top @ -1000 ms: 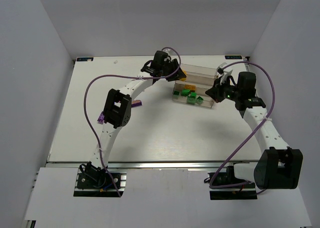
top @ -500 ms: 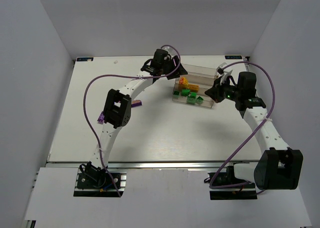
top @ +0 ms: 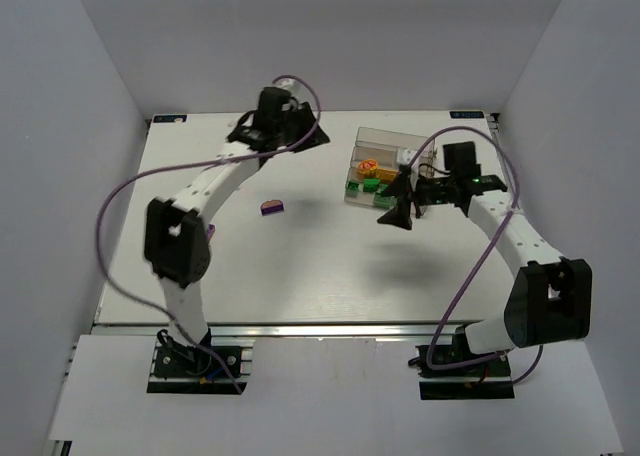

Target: Sort the legos into containers by color

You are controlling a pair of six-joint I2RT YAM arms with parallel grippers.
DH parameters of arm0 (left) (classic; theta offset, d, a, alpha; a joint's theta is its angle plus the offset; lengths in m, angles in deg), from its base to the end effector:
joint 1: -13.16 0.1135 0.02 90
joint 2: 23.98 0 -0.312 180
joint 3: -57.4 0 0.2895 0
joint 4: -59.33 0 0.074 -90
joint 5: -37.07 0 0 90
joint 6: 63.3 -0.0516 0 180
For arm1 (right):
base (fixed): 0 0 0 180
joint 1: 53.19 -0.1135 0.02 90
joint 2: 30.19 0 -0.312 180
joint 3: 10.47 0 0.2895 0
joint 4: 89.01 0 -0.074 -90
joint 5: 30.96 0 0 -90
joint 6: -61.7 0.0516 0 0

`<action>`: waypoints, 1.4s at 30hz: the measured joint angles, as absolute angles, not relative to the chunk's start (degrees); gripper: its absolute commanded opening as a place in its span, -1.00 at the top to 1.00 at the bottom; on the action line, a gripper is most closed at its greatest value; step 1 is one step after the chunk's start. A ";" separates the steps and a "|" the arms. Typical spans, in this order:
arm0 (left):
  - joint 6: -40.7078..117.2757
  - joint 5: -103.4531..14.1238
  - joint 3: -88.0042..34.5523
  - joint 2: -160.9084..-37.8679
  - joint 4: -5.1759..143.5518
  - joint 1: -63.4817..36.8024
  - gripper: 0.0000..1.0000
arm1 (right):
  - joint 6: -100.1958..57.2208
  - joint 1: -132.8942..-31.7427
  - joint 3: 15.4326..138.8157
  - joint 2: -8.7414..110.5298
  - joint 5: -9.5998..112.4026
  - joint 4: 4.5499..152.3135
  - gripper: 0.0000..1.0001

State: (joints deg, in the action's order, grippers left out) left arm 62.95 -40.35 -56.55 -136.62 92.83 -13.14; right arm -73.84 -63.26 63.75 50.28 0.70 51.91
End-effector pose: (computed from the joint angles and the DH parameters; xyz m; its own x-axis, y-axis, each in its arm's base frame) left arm 0.4744 -0.2470 0.3418 -0.7386 -0.2787 -0.6139 0.1996 0.7793 -0.5940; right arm 0.3145 0.1005 0.3178 -0.0044 -0.3813 -0.9245 -0.9767 0.1999 -0.0778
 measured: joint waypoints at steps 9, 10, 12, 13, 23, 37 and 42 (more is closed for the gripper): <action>63.94 -59.28 -25.73 -93.48 104.90 -6.28 -0.65 | -72.16 -82.14 69.21 64.73 17.50 61.25 -0.60; 64.55 -60.76 -23.24 -91.12 106.54 -6.30 -0.66 | -71.76 -83.98 71.38 67.46 19.58 62.27 -0.60; 66.15 -63.28 -18.19 -86.92 110.45 -6.24 -0.66 | -71.02 -86.69 76.03 72.84 22.79 63.43 -0.60; 66.91 -64.26 -16.27 -85.30 112.52 -6.17 -0.66 | -70.43 -87.80 78.61 75.61 24.21 64.09 -0.60; 74.47 -70.44 -11.13 -71.31 124.15 -6.06 -0.67 | -67.70 -92.59 106.04 99.02 31.29 61.95 -0.61; 79.96 -72.46 -10.30 -65.11 132.83 -6.06 -0.67 | -70.89 -97.35 113.76 107.68 32.13 59.56 -0.56; 81.18 -72.43 -10.30 -64.54 134.36 -6.09 -0.67 | -70.96 -97.31 115.40 109.69 31.36 61.22 -0.43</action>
